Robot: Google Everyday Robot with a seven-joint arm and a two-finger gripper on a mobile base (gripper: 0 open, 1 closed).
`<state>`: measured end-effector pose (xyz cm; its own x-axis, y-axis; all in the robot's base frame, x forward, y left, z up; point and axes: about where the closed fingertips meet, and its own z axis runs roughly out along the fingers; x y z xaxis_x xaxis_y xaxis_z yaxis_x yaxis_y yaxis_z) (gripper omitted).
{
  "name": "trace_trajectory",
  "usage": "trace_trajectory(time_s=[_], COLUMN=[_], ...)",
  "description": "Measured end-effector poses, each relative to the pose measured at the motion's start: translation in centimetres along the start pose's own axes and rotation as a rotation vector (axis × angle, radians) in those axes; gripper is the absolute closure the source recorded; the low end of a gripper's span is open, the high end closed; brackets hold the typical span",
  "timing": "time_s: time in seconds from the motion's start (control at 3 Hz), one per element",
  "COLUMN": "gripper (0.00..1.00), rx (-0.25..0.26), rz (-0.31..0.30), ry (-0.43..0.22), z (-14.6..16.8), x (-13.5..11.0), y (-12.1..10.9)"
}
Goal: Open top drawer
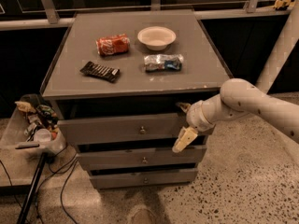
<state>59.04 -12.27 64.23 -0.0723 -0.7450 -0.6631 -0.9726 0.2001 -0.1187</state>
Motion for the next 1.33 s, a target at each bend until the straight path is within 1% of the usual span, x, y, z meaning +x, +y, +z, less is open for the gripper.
trace_trajectory(time_s=[0.33,1.0,1.33], gripper=[0.19,0.65,0.89], rx=[0.000,0.000,0.000], rz=[0.000,0.000,0.000], ry=[0.000,0.000,0.000], z=[0.00,0.00,-0.58], x=[0.00,-0.01,-0.55], y=[0.00,0.00,-0.24])
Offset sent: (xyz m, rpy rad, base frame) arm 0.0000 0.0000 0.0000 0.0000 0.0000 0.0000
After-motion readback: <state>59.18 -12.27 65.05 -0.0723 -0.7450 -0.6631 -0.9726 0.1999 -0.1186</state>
